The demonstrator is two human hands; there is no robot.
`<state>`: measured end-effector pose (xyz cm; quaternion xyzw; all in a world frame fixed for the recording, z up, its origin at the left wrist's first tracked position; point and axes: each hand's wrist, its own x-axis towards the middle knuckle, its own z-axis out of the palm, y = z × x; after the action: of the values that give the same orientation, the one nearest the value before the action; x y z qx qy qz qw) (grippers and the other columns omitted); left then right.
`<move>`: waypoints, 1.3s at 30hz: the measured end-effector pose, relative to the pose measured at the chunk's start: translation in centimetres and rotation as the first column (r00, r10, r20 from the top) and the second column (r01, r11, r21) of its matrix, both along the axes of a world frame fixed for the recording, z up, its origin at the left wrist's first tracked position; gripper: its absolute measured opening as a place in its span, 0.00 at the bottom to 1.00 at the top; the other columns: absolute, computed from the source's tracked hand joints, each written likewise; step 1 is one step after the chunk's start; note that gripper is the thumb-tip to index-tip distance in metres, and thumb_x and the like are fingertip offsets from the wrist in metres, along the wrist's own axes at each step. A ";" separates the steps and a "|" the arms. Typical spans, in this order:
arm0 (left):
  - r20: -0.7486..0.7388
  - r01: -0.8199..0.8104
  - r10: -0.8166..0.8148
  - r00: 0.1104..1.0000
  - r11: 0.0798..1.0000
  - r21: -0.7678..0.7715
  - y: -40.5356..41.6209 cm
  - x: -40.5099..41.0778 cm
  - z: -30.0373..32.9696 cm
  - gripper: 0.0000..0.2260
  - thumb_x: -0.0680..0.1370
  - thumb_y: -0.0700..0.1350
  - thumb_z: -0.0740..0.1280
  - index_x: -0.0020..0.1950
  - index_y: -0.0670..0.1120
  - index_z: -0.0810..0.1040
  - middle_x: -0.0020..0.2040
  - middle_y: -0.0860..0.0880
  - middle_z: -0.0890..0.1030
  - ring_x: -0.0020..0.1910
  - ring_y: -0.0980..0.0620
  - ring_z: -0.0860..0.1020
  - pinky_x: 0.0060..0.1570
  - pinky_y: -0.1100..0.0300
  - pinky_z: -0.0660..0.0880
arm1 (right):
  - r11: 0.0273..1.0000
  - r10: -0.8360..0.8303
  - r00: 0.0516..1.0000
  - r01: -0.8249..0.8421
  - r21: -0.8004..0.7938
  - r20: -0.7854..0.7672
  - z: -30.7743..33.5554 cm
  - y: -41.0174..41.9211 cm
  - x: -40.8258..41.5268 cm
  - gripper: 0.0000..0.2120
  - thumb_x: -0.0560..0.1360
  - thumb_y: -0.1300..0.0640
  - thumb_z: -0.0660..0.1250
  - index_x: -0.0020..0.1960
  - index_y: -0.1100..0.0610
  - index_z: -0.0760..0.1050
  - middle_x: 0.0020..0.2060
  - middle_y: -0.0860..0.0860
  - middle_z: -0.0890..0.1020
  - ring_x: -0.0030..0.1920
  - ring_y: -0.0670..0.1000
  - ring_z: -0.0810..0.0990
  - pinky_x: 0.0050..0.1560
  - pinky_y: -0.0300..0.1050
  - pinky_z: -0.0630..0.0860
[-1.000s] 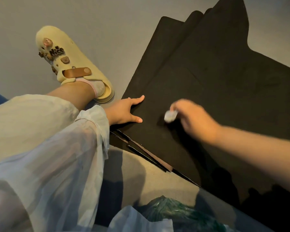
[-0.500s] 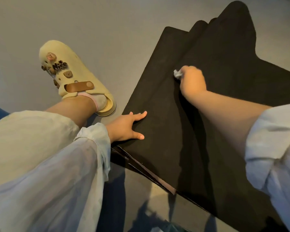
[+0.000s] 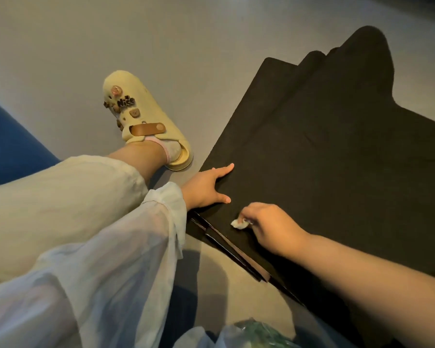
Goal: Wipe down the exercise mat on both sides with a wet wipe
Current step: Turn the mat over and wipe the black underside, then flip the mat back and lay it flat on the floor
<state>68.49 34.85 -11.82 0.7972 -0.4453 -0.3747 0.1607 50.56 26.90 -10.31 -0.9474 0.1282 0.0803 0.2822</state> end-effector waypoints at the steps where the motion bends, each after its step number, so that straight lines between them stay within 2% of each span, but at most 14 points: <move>1: -0.042 -0.032 0.030 0.999 0.999 -0.028 0.2 -0.2 0.5 0.37 0.74 0.47 0.71 0.76 0.56 0.53 0.75 0.47 0.61 0.73 0.49 0.61 0.68 0.60 0.59 | 0.996 -0.077 0.997 0.077 0.053 0.001 0.5 0.0 0.3 0.11 0.75 0.65 0.62 0.53 0.54 0.79 0.50 0.49 0.79 0.52 0.48 0.76 0.51 0.34 0.68; 5: -0.144 -0.164 0.135 0.980 0.963 -0.212 1.2 -0.7 3.7 0.19 0.79 0.48 0.64 0.70 0.51 0.70 0.68 0.49 0.72 0.66 0.52 0.69 0.59 0.65 0.63 | 0.862 -0.445 0.895 0.416 0.290 0.037 3.4 -0.6 2.7 0.08 0.76 0.62 0.65 0.45 0.50 0.79 0.40 0.43 0.79 0.44 0.44 0.76 0.44 0.37 0.69; 7: -0.252 -0.257 0.182 0.950 0.917 -0.305 2.0 -0.9 6.0 0.12 0.80 0.48 0.61 0.63 0.52 0.75 0.59 0.51 0.79 0.58 0.56 0.75 0.53 0.67 0.69 | 0.779 -0.560 0.822 0.481 0.402 0.101 5.2 -0.4 4.3 0.07 0.76 0.61 0.65 0.43 0.50 0.78 0.37 0.44 0.79 0.40 0.44 0.77 0.39 0.36 0.72; 10: -0.477 -0.462 0.269 0.837 0.815 -0.351 3.4 -0.6 9.7 0.06 0.79 0.47 0.62 0.54 0.55 0.76 0.48 0.52 0.80 0.45 0.57 0.80 0.40 0.65 0.78 | 0.695 -0.637 0.756 0.477 0.538 0.152 8.4 0.6 7.0 0.06 0.77 0.60 0.65 0.44 0.53 0.80 0.38 0.49 0.82 0.39 0.46 0.78 0.37 0.36 0.74; 14: -0.512 -0.643 0.413 0.753 0.628 -0.439 6.3 1.1 13.8 0.08 0.76 0.38 0.67 0.54 0.46 0.77 0.46 0.46 0.81 0.39 0.55 0.81 0.33 0.66 0.77 | 0.608 -0.645 0.748 0.377 0.699 0.159 12.6 3.2 10.9 0.04 0.76 0.61 0.65 0.46 0.57 0.79 0.37 0.52 0.81 0.37 0.47 0.77 0.32 0.34 0.74; 19: -0.381 -0.684 0.581 0.719 0.493 -0.538 12.3 5.3 18.8 0.06 0.75 0.38 0.69 0.51 0.44 0.78 0.38 0.48 0.80 0.33 0.56 0.80 0.30 0.65 0.78 | 0.557 -0.569 0.808 0.241 0.795 0.154 16.7 8.4 16.9 0.04 0.76 0.61 0.67 0.43 0.55 0.78 0.35 0.50 0.80 0.34 0.44 0.78 0.29 0.34 0.73; 22: -0.287 -0.687 0.684 0.671 0.428 -0.587 16.9 8.0 20.3 0.09 0.74 0.38 0.69 0.45 0.49 0.71 0.37 0.47 0.78 0.34 0.52 0.79 0.27 0.65 0.76 | 0.505 -0.504 0.854 0.171 0.846 0.128 18.1 12.9 20.7 0.05 0.75 0.64 0.66 0.42 0.58 0.77 0.33 0.52 0.78 0.32 0.47 0.75 0.29 0.36 0.72; 25: -0.266 -0.704 0.804 0.532 0.245 -0.666 21.9 10.7 20.3 0.12 0.74 0.33 0.68 0.38 0.47 0.70 0.37 0.46 0.75 0.33 0.53 0.76 0.24 0.67 0.74 | 0.343 -0.419 0.906 0.105 0.934 0.052 18.9 17.6 24.4 0.05 0.76 0.68 0.63 0.44 0.60 0.76 0.35 0.54 0.78 0.34 0.47 0.76 0.34 0.34 0.76; 27: -0.279 -0.726 0.883 0.378 0.096 -0.681 25.1 12.4 19.5 0.12 0.74 0.31 0.67 0.37 0.46 0.73 0.37 0.47 0.77 0.37 0.50 0.78 0.29 0.66 0.77 | 0.252 -0.356 0.934 0.094 0.963 0.002 19.2 20.5 26.4 0.06 0.77 0.68 0.62 0.52 0.62 0.75 0.41 0.56 0.81 0.41 0.49 0.80 0.44 0.37 0.78; 28: -0.252 -0.735 0.917 0.309 0.062 -0.675 26.3 13.2 19.0 0.10 0.74 0.32 0.67 0.39 0.46 0.76 0.39 0.48 0.79 0.40 0.49 0.79 0.35 0.64 0.78 | 0.228 -0.334 0.942 0.097 0.969 -0.016 19.3 21.7 27.2 0.07 0.77 0.68 0.62 0.54 0.62 0.75 0.44 0.56 0.81 0.45 0.49 0.81 0.47 0.38 0.78; 31: -0.023 -0.781 0.973 0.230 0.171 -0.601 28.1 14.7 17.7 0.08 0.76 0.38 0.67 0.53 0.47 0.81 0.52 0.48 0.82 0.51 0.50 0.78 0.49 0.62 0.70 | 0.245 -0.307 0.951 0.099 0.965 -0.019 18.9 24.0 28.5 0.07 0.78 0.66 0.61 0.50 0.57 0.75 0.43 0.53 0.82 0.45 0.47 0.81 0.46 0.37 0.79; 34: 0.226 -0.834 0.926 0.302 0.372 -0.407 27.8 15.0 17.3 0.15 0.79 0.43 0.61 0.65 0.55 0.75 0.62 0.49 0.77 0.60 0.48 0.73 0.55 0.58 0.66 | 0.329 -0.311 0.950 0.131 0.935 -0.023 18.1 24.2 28.5 0.08 0.79 0.65 0.59 0.50 0.56 0.75 0.43 0.53 0.81 0.46 0.48 0.81 0.48 0.41 0.78; 36: 0.318 -0.839 0.889 0.330 0.431 -0.333 27.5 15.0 17.5 0.17 0.80 0.43 0.59 0.66 0.60 0.72 0.67 0.49 0.73 0.67 0.48 0.68 0.63 0.52 0.61 | 0.373 -0.344 0.938 0.179 0.910 -0.043 17.6 23.4 28.3 0.07 0.79 0.65 0.60 0.50 0.56 0.76 0.43 0.53 0.81 0.44 0.49 0.80 0.47 0.42 0.79; 39: 0.369 -0.751 0.868 0.333 0.481 -0.452 26.2 14.4 18.3 0.17 0.79 0.43 0.61 0.65 0.59 0.73 0.71 0.51 0.69 0.72 0.49 0.61 0.67 0.49 0.58 | 0.408 -0.405 0.912 0.241 0.881 -0.062 17.1 21.4 27.7 0.06 0.79 0.64 0.61 0.49 0.56 0.76 0.46 0.54 0.81 0.45 0.50 0.80 0.45 0.42 0.79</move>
<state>82.88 61.05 6.48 0.9608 -0.0467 0.0523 0.2682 78.22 48.32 6.80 -0.6293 0.2268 0.0012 0.7434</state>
